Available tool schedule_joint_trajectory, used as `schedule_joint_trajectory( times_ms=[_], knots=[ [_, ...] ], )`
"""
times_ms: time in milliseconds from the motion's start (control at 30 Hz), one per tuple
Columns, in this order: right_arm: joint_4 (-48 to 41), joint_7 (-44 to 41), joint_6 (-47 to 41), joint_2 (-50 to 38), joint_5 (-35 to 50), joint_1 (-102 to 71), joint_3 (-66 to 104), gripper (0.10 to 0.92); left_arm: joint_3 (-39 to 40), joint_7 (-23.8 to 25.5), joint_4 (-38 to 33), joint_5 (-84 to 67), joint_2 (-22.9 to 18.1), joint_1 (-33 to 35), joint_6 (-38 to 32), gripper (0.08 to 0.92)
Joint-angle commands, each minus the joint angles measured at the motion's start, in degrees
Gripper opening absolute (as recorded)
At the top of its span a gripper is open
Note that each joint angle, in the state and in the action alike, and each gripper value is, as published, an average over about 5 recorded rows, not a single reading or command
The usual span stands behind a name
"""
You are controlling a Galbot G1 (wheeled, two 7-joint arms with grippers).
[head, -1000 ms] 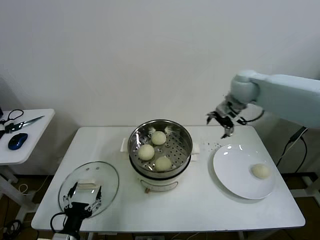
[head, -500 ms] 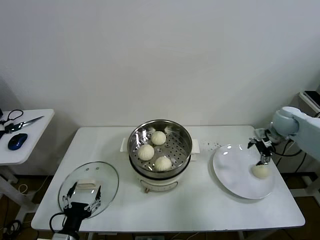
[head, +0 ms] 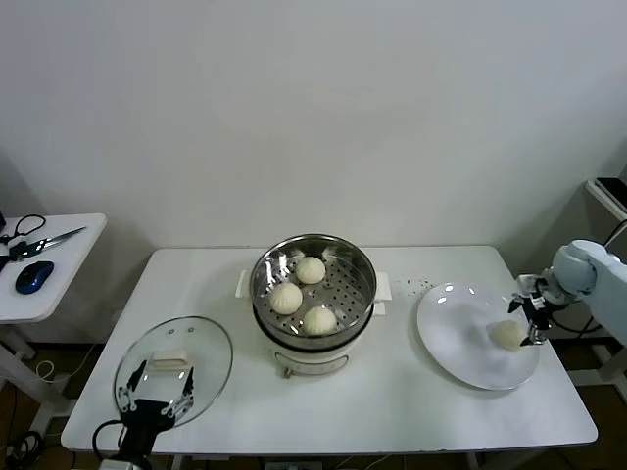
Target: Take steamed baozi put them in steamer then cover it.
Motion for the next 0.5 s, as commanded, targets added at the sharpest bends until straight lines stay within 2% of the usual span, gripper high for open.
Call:
schedule_joint_trajectory(
  times_ms=[33, 367, 500],
  knots=[
    [-4.92, -0.33, 0.95, 2.9, -2.86, -4.99, 5.89, 0.823, -0.04, 0.22, 0.21, 0.15, -0.07, 0.14, -0.17, 0.823],
    [-6.04, -0.66, 1.74, 4.12, -3.47, -4.47, 5.65, 0.82, -0.03, 0.16, 0.38, 0.25, -0.12, 0.06, -0.21, 0.823],
    [-6.41, -0.98, 2.13, 4.31, -3.39, -3.85, 5.44, 0.765, 0.08, 0.13, 0.24, 0.34, -0.15, 0.06, -0.17, 0.823]
  ],
)
